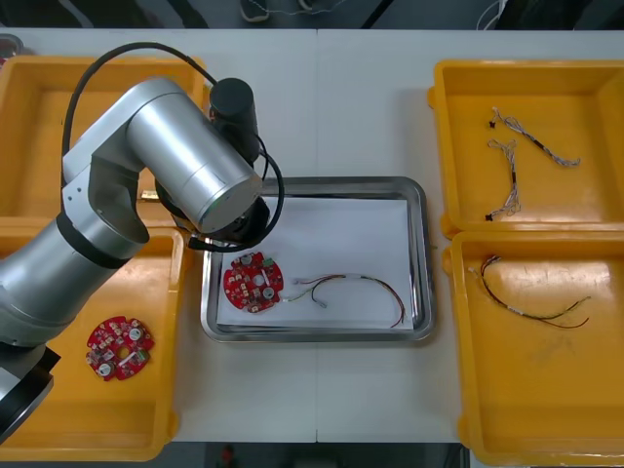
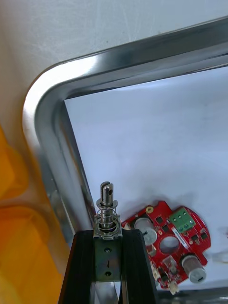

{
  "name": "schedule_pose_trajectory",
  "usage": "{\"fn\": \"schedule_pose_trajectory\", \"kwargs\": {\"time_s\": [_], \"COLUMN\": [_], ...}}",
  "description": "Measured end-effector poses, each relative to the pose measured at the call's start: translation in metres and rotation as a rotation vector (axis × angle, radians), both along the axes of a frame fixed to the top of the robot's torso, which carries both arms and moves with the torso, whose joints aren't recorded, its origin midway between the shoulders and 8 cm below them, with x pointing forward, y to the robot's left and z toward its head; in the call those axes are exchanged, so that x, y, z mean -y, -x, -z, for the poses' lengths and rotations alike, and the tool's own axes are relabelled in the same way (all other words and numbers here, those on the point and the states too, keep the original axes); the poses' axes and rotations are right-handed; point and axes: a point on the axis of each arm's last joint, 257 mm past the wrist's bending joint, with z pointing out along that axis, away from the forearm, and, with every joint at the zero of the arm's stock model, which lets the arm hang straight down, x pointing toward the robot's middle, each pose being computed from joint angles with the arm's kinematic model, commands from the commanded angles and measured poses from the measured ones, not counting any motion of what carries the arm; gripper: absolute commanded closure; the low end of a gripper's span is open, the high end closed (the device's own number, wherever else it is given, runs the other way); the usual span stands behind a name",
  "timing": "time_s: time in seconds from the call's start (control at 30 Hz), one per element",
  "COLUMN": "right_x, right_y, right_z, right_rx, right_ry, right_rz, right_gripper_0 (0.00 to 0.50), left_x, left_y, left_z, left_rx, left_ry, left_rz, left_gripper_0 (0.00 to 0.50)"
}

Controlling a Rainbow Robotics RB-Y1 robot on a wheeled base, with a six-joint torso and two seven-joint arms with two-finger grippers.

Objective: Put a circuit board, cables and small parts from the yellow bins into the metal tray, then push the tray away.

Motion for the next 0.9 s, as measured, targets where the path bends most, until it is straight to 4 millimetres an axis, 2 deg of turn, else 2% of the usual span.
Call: {"fn": "schedule_pose_trajectory", "kwargs": {"time_s": [0.2, 0.43, 0.47, 0.5, 0.53, 0.57, 0.6, 0.63, 0.67, 0.9], "right_x": [0.032, 0.047, 0.049, 0.051, 0.053, 0.054, 0.055, 0.055, 0.056, 0.059], "right_y": [-0.002, -0.002, -0.002, -0.002, -0.001, -0.001, -0.001, -0.001, -0.002, -0.016], "right_z": [0.008, 0.027, 0.030, 0.033, 0.037, 0.041, 0.045, 0.049, 0.053, 0.056], "right_rx": [-0.025, -0.086, -0.095, -0.105, -0.116, -0.129, -0.145, -0.159, -0.172, -0.224], "right_ry": [-0.018, -0.057, -0.062, -0.069, -0.076, -0.087, -0.101, -0.115, -0.128, -0.197], "right_rz": [0.104, 0.150, 0.155, 0.161, 0.167, 0.170, 0.172, 0.175, 0.179, 0.207], "right_gripper_0": [0.000, 0.000, 0.000, 0.000, 0.000, 0.000, 0.000, 0.000, 0.000, 0.000], "left_x": [0.003, 0.004, 0.005, 0.005, 0.005, 0.006, 0.007, 0.007, 0.008, 0.008], "left_y": [-0.014, -0.024, -0.024, -0.024, -0.024, -0.025, -0.026, -0.027, -0.028, -0.031], "left_z": [0.017, 0.033, 0.034, 0.035, 0.035, 0.034, 0.034, 0.034, 0.034, 0.035], "left_rx": [0.013, 0.026, 0.025, 0.026, 0.027, 0.030, 0.033, 0.035, 0.039, 0.045], "left_ry": [0.014, 0.009, 0.008, 0.008, 0.010, 0.012, 0.016, 0.019, 0.023, 0.031], "left_rz": [0.002, 0.010, 0.011, 0.012, 0.012, 0.013, 0.014, 0.014, 0.013, 0.007], "left_gripper_0": [0.500, 0.493, 0.475, 0.346, 0.310, 0.196, 0.120, 0.024, 0.000, 0.000]}}
